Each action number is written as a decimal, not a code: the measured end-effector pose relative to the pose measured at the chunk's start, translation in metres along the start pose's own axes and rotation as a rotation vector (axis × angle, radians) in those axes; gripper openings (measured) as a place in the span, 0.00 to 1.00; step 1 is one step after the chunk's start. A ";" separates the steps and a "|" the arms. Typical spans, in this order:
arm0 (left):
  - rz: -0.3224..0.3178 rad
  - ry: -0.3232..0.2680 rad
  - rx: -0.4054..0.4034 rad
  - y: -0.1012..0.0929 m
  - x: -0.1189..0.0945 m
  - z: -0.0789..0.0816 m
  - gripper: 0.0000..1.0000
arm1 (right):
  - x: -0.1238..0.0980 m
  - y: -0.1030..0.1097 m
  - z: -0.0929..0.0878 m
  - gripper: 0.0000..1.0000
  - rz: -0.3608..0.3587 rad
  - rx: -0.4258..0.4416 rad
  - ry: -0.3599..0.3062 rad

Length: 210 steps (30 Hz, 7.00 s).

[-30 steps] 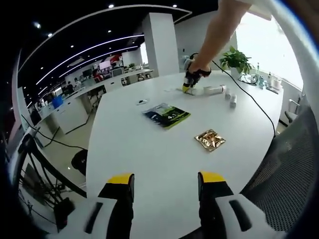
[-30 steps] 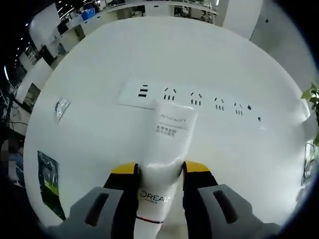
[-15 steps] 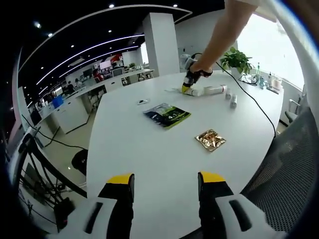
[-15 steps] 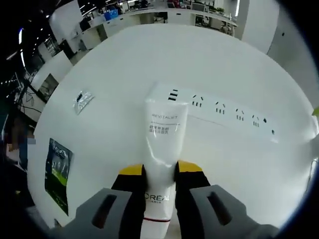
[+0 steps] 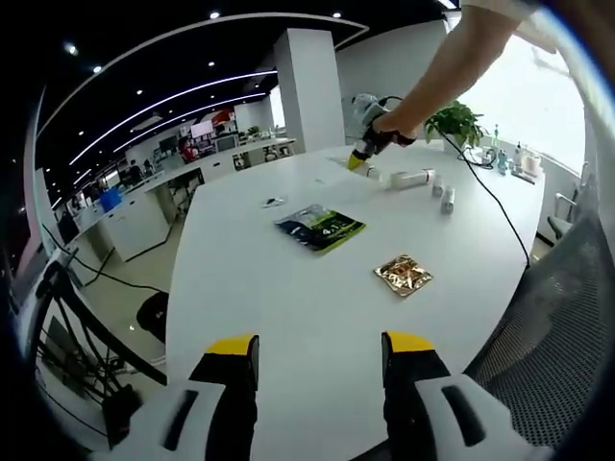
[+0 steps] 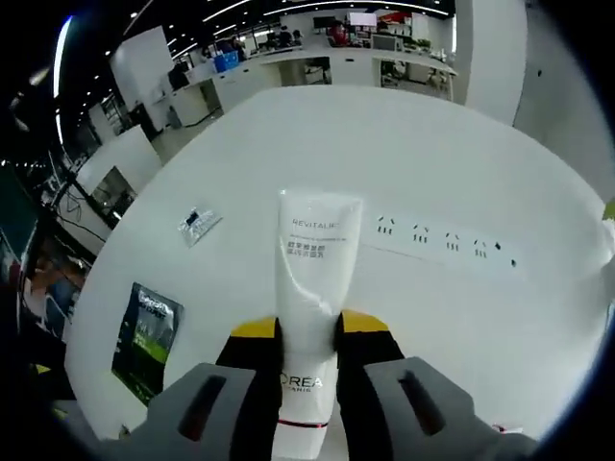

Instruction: Arrange the skincare products in the storage area until every visible bottle or jar stands upright without overlapping.

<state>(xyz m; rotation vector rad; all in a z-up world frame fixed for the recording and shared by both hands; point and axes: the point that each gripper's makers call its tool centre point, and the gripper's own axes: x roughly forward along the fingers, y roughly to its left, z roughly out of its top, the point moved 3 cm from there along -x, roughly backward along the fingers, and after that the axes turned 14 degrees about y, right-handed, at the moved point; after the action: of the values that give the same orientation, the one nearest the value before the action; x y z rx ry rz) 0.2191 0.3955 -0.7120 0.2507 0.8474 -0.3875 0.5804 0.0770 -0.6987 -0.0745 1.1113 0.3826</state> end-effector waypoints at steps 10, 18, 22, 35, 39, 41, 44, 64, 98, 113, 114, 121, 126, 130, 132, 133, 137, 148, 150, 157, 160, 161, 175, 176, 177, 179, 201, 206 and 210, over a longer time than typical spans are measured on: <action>-0.010 -0.015 0.005 -0.001 -0.001 0.002 0.53 | -0.026 0.001 0.006 0.18 0.024 0.023 -0.131; -0.024 -0.026 0.014 -0.004 -0.002 0.004 0.53 | -0.049 0.006 -0.001 0.18 0.065 0.046 -0.236; -0.028 -0.030 0.020 -0.005 -0.003 0.004 0.53 | -0.072 0.018 -0.005 0.18 0.072 0.036 -0.282; -0.041 -0.068 -0.004 -0.007 -0.008 0.011 0.54 | -0.127 0.051 -0.031 0.18 0.151 0.068 -0.414; -0.060 -0.074 -0.007 -0.012 -0.009 0.014 0.55 | -0.143 0.059 -0.039 0.18 0.169 0.080 -0.441; -0.065 -0.080 -0.006 -0.013 -0.010 0.015 0.56 | -0.150 0.064 -0.042 0.18 0.172 0.079 -0.454; -0.067 -0.094 -0.006 -0.013 -0.012 0.017 0.56 | -0.166 0.078 -0.049 0.18 0.176 0.069 -0.474; -0.088 -0.148 -0.002 -0.018 -0.017 0.028 0.60 | -0.196 0.171 -0.100 0.18 0.325 0.029 -0.538; -0.355 -0.373 -0.068 -0.076 -0.045 0.084 0.63 | -0.205 0.257 -0.152 0.19 0.470 -0.080 -0.534; -0.408 -0.368 0.005 -0.094 -0.047 0.082 0.59 | -0.201 0.277 -0.167 0.19 0.470 -0.105 -0.521; -0.413 -0.369 0.009 -0.096 -0.048 0.081 0.58 | -0.201 0.278 -0.167 0.19 0.464 -0.111 -0.521; -0.454 -0.383 0.032 -0.102 -0.053 0.081 0.58 | -0.200 0.280 -0.166 0.19 0.453 -0.122 -0.526; -0.476 -0.382 0.016 -0.103 -0.054 0.081 0.57 | -0.196 0.290 -0.169 0.19 0.447 -0.166 -0.514; -0.486 -0.372 0.014 -0.103 -0.053 0.079 0.55 | -0.195 0.301 -0.172 0.19 0.446 -0.199 -0.516; -0.485 -0.371 0.016 -0.104 -0.054 0.079 0.54 | -0.194 0.306 -0.173 0.19 0.459 -0.205 -0.508; -0.485 -0.370 0.016 -0.104 -0.054 0.079 0.54 | -0.194 0.308 -0.174 0.19 0.463 -0.210 -0.507; -0.479 -0.368 0.001 -0.100 -0.053 0.079 0.53 | -0.196 0.318 -0.176 0.19 0.479 -0.225 -0.510; -0.479 -0.359 -0.004 -0.100 -0.051 0.079 0.48 | -0.201 0.329 -0.181 0.19 0.495 -0.248 -0.528; -0.480 -0.360 0.005 -0.101 -0.052 0.078 0.46 | -0.201 0.333 -0.181 0.19 0.496 -0.254 -0.532; -0.469 -0.355 0.010 -0.100 -0.051 0.077 0.45 | -0.201 0.345 -0.182 0.19 0.518 -0.262 -0.541; -0.460 -0.354 0.025 -0.099 -0.050 0.076 0.40 | -0.201 0.347 -0.181 0.19 0.523 -0.263 -0.546; -0.455 -0.352 0.027 -0.099 -0.050 0.075 0.39 | -0.202 0.347 -0.181 0.19 0.522 -0.265 -0.550; -0.376 -0.332 0.042 -0.083 -0.046 0.071 0.27 | -0.210 0.343 -0.182 0.19 0.525 -0.248 -0.565; -0.375 -0.333 0.041 -0.083 -0.046 0.071 0.27 | -0.211 0.342 -0.183 0.19 0.525 -0.245 -0.565; -0.378 -0.334 0.039 -0.084 -0.046 0.071 0.27 | -0.212 0.342 -0.184 0.19 0.523 -0.241 -0.567; -0.378 -0.339 0.045 -0.087 -0.047 0.073 0.27 | -0.213 0.341 -0.184 0.19 0.520 -0.237 -0.568; -0.347 -0.385 0.063 -0.085 -0.051 0.078 0.37 | -0.208 0.353 -0.198 0.19 0.536 -0.257 -0.534; -0.291 -0.375 0.102 -0.079 -0.051 0.077 0.36 | -0.209 0.354 -0.199 0.19 0.546 -0.255 -0.535; -0.293 -0.362 0.036 -0.070 -0.052 0.077 0.31 | -0.208 0.357 -0.202 0.19 0.555 -0.255 -0.529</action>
<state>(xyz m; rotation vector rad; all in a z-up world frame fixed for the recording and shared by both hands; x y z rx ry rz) 0.2107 0.3164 -0.6276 0.0837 0.5201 -0.7000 0.2061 0.3046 -0.5586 0.1101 0.5375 0.9796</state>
